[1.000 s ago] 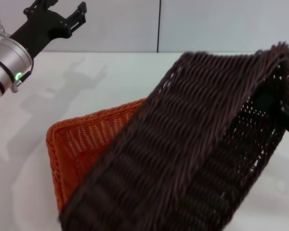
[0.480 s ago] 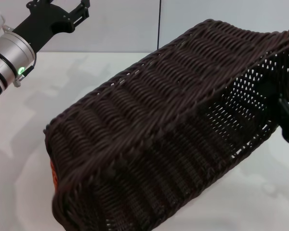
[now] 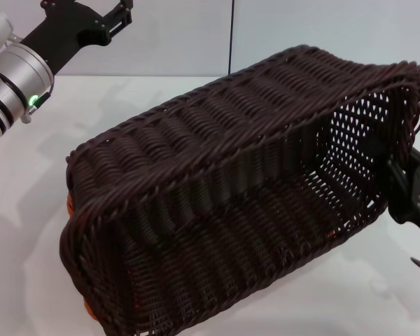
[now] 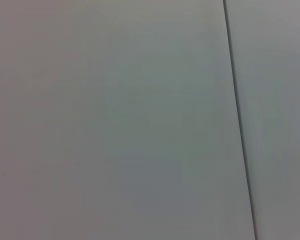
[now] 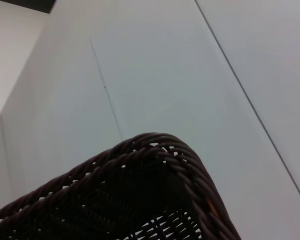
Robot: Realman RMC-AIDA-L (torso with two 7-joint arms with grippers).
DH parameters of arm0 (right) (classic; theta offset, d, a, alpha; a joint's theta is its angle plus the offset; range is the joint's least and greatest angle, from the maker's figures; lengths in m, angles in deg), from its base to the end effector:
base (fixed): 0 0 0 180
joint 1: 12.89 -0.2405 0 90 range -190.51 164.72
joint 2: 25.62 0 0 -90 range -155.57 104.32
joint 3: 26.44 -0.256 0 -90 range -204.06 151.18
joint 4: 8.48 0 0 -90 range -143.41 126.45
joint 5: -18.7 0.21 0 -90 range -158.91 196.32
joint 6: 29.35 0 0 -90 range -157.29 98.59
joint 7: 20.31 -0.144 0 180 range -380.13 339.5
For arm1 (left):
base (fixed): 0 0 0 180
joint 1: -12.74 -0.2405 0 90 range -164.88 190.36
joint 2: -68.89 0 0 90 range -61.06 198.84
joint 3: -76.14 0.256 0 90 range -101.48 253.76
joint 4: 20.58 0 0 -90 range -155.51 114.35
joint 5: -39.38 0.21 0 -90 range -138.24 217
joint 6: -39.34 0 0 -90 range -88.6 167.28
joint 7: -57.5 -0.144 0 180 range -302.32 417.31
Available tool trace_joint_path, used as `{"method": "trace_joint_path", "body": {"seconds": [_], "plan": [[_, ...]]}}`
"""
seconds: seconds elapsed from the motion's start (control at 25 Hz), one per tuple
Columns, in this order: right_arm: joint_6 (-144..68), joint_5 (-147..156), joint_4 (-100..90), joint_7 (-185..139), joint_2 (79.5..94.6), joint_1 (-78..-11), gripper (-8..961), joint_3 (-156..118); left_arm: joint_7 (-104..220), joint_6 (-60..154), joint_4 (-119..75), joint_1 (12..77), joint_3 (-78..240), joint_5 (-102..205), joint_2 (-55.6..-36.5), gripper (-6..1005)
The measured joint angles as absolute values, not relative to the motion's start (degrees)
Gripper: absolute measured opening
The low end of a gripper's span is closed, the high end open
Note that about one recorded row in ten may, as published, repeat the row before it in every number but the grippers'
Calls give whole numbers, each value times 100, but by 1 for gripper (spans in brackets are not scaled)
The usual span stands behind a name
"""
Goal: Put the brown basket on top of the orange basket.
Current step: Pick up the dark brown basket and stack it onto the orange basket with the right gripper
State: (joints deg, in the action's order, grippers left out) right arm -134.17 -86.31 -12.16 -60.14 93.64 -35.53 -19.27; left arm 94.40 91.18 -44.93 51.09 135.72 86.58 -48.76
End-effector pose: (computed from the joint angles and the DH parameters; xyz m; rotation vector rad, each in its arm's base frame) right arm 0.2657 0.2490 -0.0234 -1.9603 0.5409 1.5169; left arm -0.2250 0.4443 0.0333 -1.8923 -0.3151 -0.7938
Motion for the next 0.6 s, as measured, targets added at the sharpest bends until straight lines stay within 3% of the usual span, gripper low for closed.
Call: {"method": "trace_joint_path", "body": {"seconds": [0.6], "plan": [[-12973, -8695, -1671, -5856, 9380, -3434, 140, -1886, 9392, 9051, -4466, 5137, 13603, 8633, -4897, 798]]}}
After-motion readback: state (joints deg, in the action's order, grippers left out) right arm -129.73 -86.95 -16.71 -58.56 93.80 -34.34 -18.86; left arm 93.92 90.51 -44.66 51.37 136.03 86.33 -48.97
